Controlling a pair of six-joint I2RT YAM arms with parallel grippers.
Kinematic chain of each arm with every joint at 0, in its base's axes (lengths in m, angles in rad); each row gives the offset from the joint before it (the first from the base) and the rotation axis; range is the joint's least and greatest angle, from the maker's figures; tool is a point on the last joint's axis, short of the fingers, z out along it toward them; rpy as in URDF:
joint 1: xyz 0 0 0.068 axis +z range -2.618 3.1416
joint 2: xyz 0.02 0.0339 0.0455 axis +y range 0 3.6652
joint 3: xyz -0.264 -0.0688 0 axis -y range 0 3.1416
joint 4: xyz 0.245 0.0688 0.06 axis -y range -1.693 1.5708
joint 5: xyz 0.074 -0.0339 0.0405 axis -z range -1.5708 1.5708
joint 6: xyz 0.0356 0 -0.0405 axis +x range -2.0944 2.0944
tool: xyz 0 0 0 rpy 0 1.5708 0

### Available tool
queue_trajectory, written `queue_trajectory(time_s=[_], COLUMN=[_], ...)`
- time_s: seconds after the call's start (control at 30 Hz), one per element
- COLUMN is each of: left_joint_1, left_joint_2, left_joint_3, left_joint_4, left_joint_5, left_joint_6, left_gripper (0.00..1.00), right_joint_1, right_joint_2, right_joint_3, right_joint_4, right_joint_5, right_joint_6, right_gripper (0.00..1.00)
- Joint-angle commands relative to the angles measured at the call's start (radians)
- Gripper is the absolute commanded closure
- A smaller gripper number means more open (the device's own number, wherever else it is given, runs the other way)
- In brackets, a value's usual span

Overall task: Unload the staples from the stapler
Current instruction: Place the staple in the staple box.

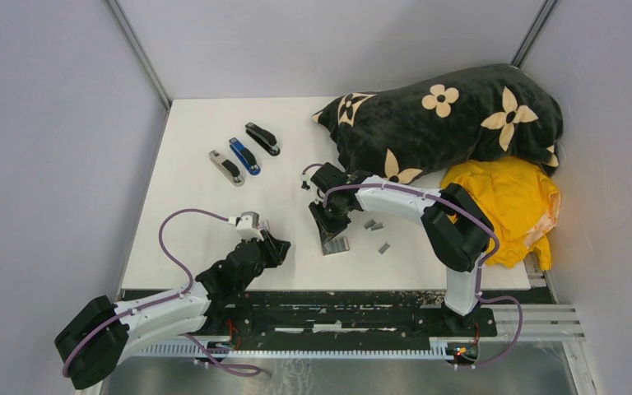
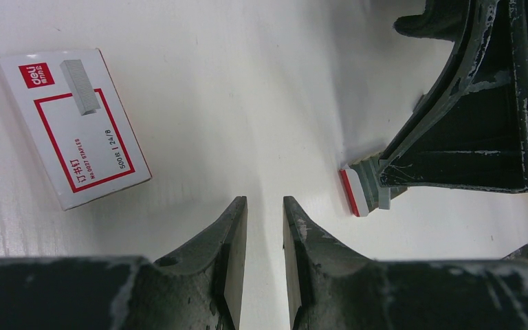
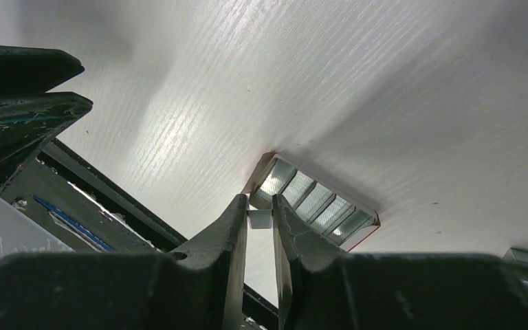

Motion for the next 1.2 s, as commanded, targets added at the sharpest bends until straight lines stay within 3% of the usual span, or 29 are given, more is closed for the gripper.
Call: queue_trajectory(time_s=[0.0, 1.17], left_joint_1=[-0.001, -0.001], left_joint_2=[0.001, 0.003], left_joint_3=[-0.009, -0.01], left_joint_4=[0.049, 0.049], left_joint_5=[-0.037, -0.039], left_joint_6=[0.038, 0.037], left_gripper=[0.67, 0.67], right_joint_1=[0.009, 0.01], right_joint_2=[0.003, 0.02], right_joint_3=[0.017, -0.003], right_joint_4=[0.024, 0.039], right_joint_5=[0.025, 0.035], right_joint_6=[0.014, 0.027], right_gripper=[0.76, 0.75])
